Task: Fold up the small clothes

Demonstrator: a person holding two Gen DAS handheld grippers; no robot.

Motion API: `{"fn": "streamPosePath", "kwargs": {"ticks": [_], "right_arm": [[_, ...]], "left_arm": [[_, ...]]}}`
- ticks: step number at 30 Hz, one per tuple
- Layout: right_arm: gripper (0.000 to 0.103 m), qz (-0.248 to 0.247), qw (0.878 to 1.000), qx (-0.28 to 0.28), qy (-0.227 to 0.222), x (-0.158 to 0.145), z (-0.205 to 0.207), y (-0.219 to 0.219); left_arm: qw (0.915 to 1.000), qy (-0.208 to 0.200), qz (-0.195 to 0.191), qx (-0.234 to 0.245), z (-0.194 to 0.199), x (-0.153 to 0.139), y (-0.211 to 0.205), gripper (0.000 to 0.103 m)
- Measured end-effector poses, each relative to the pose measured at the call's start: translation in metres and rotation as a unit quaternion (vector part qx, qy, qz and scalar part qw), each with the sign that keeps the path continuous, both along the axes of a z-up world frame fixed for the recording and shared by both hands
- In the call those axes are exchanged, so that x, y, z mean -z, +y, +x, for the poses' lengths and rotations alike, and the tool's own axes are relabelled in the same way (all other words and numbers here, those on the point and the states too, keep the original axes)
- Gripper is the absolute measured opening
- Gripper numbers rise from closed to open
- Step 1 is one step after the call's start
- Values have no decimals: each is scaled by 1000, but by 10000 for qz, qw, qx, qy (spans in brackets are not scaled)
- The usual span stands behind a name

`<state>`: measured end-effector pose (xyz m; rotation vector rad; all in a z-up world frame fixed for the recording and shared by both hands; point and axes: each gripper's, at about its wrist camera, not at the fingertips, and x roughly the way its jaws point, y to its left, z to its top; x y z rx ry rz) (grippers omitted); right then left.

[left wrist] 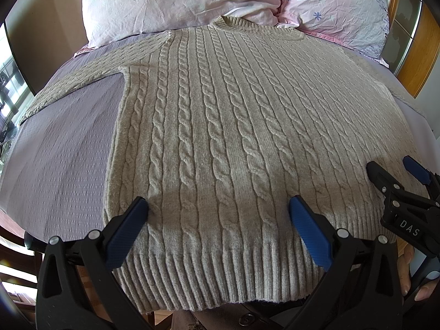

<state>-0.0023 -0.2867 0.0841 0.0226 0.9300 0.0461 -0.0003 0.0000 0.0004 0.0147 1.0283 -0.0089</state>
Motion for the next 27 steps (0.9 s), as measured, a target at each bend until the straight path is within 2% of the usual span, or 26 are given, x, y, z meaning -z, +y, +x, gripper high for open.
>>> {"fn": "streamPosePath", "kwargs": {"ticks": [24,27], "right_arm": [[102,-5,10000,-1,-13,1,-3,2],[102,-3,9998,-137,-111,2,-5,2]], "left_arm": [[10000,-12,1,1,0,0,0,101],[10000,-52,20,19,-1,0,0,101]]}}
